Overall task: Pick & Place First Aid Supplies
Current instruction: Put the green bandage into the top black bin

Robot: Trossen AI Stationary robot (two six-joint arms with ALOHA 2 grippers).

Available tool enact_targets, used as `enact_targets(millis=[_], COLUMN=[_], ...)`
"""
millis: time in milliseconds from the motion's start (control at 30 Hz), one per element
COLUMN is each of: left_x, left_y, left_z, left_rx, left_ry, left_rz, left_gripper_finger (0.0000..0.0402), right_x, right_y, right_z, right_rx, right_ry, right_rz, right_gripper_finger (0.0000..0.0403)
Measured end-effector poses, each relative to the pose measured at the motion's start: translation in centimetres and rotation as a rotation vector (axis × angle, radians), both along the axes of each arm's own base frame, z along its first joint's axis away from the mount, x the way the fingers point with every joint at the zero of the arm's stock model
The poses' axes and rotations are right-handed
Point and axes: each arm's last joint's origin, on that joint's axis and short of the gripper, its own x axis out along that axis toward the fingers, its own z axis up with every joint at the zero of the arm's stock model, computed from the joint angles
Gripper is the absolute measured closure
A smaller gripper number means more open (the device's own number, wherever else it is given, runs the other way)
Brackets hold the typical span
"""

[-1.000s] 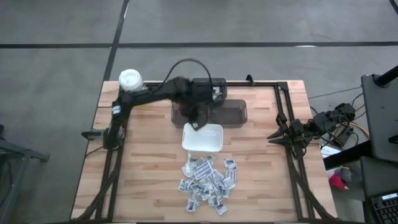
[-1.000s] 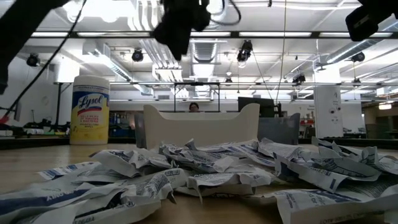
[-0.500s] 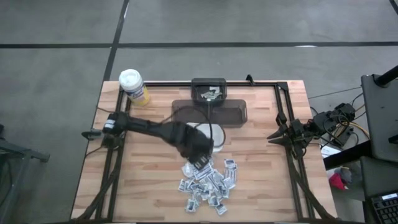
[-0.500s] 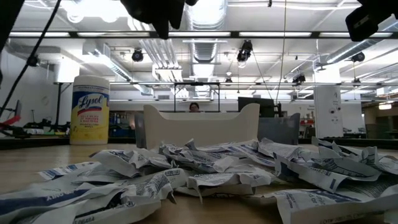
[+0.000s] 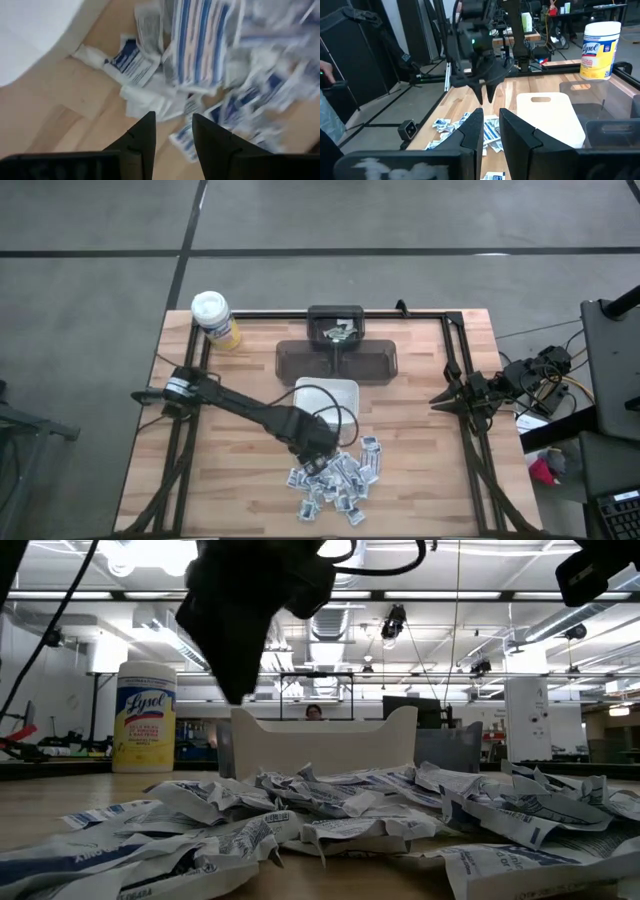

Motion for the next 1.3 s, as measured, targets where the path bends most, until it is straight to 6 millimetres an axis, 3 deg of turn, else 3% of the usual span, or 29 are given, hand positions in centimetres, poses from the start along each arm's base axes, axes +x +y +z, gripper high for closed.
enact_targets(millis=[300, 533, 1300], left_x=[-1.4, -1.8, -1.0], left_y=[-1.7, -1.5, -1.7], left_z=[-3.2, -4.7, -4.8], left_rx=[0.061, 0.128, 0.135], left_ry=[0.014, 0.012, -0.085], left_rz=[-0.281, -0.265, -0.297], left_gripper_finger=[0.028, 0.028, 0.028], right_x=[0.0, 0.0, 0.0], right_y=[0.0, 0.0, 0.0], right_z=[0.0, 0.0, 0.0], right_rx=[0.0, 0.0, 0.0], right_ry=[0.0, 0.0, 0.0], right_rz=[0.0, 0.0, 0.0], right_gripper_finger=[0.0344, 0.0344, 0.0344])
